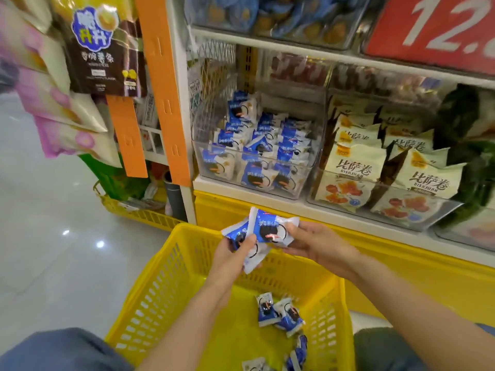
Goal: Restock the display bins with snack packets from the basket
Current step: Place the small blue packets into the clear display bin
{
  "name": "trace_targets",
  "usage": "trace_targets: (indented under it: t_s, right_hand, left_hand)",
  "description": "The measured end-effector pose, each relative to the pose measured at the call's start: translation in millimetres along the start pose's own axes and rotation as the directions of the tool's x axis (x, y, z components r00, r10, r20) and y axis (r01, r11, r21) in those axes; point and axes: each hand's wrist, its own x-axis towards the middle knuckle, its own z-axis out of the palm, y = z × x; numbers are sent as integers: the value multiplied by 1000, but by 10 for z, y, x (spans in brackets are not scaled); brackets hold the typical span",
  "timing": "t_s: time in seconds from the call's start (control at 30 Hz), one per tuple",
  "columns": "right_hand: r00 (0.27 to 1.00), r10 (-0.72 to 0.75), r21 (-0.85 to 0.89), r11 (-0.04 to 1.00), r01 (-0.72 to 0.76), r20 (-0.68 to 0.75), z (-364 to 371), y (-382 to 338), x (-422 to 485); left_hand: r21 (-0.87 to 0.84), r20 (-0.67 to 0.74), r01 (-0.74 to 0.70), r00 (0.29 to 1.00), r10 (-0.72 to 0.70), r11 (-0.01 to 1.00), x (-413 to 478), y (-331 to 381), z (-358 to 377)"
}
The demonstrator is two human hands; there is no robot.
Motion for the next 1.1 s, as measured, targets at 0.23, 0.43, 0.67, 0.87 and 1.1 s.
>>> trace_targets:
  t_s: [0.23, 0.43, 0.67, 0.87, 1.1]
  right_hand:
    - [983, -173, -285, 947, 148, -64, 160, -619, -174]
    - [918, -356, -432, 865, 253, -176, 235, -1250, 107]
    - [760, -527, -600, 766, 230, -381, 86, -1848, 1098]
    - [658, -578, -802, 593, -67, -483, -206, -2068, 1765]
    - [620, -622, -832, 547, -93, -478, -279, -2135, 2310]
  left_hand:
    - [127, 45, -206, 978, 202, 970, 46, 606, -39]
    - [89, 152, -183, 974, 169, 979, 126, 1089, -205]
    - [-34, 82, -213, 973, 215, 976, 375, 1311, -442]
    - [-149, -17, -347, 937, 348, 926, 636, 1434, -498]
    - [-148, -28, -425, 904, 426, 893, 899, 1464, -490]
